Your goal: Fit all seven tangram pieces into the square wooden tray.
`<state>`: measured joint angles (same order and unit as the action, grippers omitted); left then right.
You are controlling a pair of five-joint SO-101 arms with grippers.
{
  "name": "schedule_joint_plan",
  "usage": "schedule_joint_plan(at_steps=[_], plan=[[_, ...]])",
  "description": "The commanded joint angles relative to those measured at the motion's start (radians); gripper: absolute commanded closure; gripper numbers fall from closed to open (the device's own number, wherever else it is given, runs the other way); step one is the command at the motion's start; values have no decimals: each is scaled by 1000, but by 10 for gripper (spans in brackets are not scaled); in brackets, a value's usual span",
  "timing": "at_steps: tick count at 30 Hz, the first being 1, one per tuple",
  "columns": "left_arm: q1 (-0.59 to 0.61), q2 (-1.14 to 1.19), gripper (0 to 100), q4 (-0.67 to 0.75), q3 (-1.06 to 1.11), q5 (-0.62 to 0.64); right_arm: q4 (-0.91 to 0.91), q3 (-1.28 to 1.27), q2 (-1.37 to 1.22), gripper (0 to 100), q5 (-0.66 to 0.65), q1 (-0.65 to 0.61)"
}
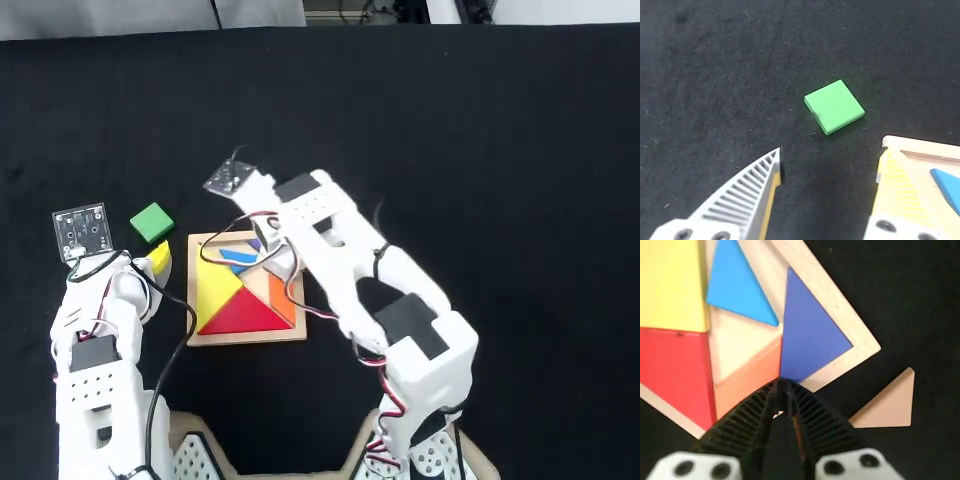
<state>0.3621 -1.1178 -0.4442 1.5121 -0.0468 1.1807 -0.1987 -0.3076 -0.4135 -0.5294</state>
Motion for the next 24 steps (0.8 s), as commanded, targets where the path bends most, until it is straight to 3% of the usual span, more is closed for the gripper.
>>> schedule_joint_plan(at_steps=[1, 9, 24], plan=[[12, -12, 701, 11, -8, -2, 11, 4, 81, 988, 3, 11], [13, -12, 701, 12, -8, -2, -133, -54, 183, 988, 8, -81], [13, -12, 701, 12, -8, -2, -164, 35, -27, 988, 9, -103]])
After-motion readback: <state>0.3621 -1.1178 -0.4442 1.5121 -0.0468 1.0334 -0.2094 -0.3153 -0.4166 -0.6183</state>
